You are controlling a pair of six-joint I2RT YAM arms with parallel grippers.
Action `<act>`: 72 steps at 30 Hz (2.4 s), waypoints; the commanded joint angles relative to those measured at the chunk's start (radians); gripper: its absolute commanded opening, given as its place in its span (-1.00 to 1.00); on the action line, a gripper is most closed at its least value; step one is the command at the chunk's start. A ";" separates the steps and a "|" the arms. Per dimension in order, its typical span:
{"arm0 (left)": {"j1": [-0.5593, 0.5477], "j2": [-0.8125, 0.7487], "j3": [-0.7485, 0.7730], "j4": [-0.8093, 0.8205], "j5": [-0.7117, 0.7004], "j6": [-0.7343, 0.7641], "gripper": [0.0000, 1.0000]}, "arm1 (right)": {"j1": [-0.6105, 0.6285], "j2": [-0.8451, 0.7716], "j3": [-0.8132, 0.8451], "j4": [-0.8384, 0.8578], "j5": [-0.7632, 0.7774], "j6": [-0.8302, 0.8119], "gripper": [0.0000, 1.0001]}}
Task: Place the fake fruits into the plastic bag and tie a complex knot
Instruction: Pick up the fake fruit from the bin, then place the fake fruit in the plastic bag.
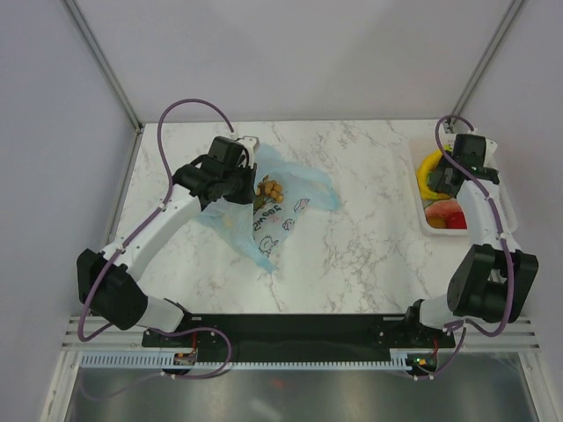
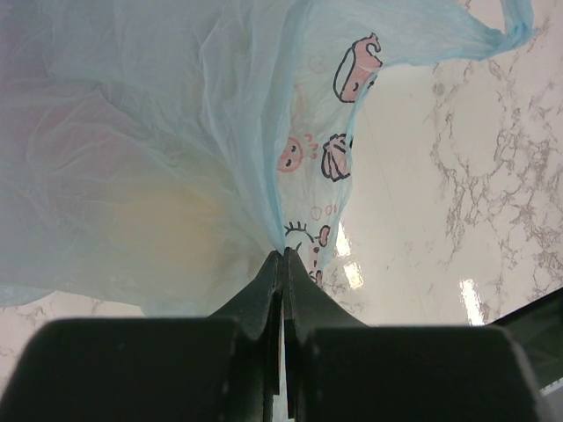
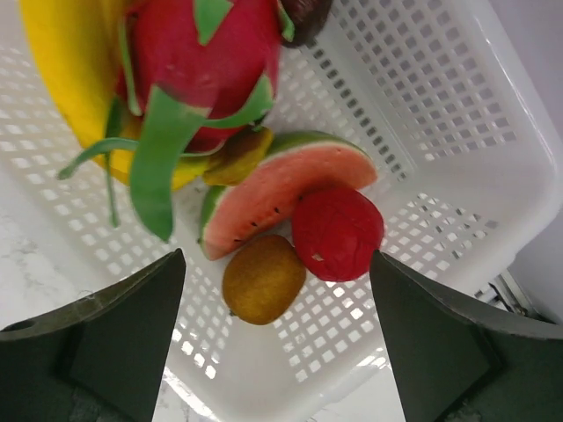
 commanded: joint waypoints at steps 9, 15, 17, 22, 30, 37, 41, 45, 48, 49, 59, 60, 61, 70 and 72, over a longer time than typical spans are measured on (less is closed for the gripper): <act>-0.009 -0.032 -0.025 0.027 0.001 0.035 -0.96 | -0.123 0.149 0.034 -0.042 -0.041 -0.103 0.88; -0.015 -0.038 -0.036 0.025 -0.017 0.041 -0.95 | -0.162 0.185 0.032 -0.049 -0.162 -0.140 0.91; -0.015 -0.035 -0.045 0.024 -0.025 0.040 -0.96 | -0.166 0.205 0.026 -0.049 -0.144 -0.143 0.95; -0.018 -0.018 -0.063 0.025 -0.022 0.018 -0.96 | -0.191 0.269 0.035 -0.032 -0.152 -0.140 0.96; -0.035 -0.003 -0.054 0.025 -0.041 -0.002 -0.95 | -0.223 0.368 0.037 0.010 -0.173 -0.146 0.59; -0.047 0.000 -0.051 0.025 -0.047 -0.009 -0.96 | -0.235 0.254 0.060 0.002 -0.230 -0.128 0.10; -0.047 -0.009 -0.045 0.024 -0.050 0.001 -0.96 | -0.235 0.176 0.101 -0.053 -0.294 -0.118 0.05; -0.049 -0.016 -0.039 0.025 -0.044 0.007 -0.96 | -0.235 0.085 0.112 -0.076 -0.339 -0.108 0.05; -0.049 -0.024 -0.039 0.025 -0.033 0.013 -0.95 | -0.234 0.027 0.123 -0.085 -0.414 -0.105 0.05; -0.049 -0.027 -0.040 0.027 -0.034 0.018 -0.95 | -0.234 0.013 0.126 -0.085 -0.434 -0.102 0.05; -0.049 -0.052 -0.045 0.028 -0.022 0.040 -0.95 | 0.059 -0.123 0.084 0.028 -0.747 -0.039 0.04; -0.049 -0.056 -0.051 0.028 -0.024 0.041 -0.95 | 0.124 -0.125 0.078 0.040 -0.756 -0.034 0.04; -0.049 -0.059 -0.053 0.030 -0.025 0.043 -0.96 | 0.159 -0.123 0.072 0.054 -0.771 -0.025 0.03; -0.047 -0.087 -0.096 0.051 -0.048 0.037 -0.95 | 0.567 -0.048 -0.051 0.246 -0.776 0.035 -0.01; -0.044 -0.087 -0.097 0.050 -0.085 0.030 -0.95 | 0.655 -0.031 -0.107 0.359 -0.770 0.088 -0.03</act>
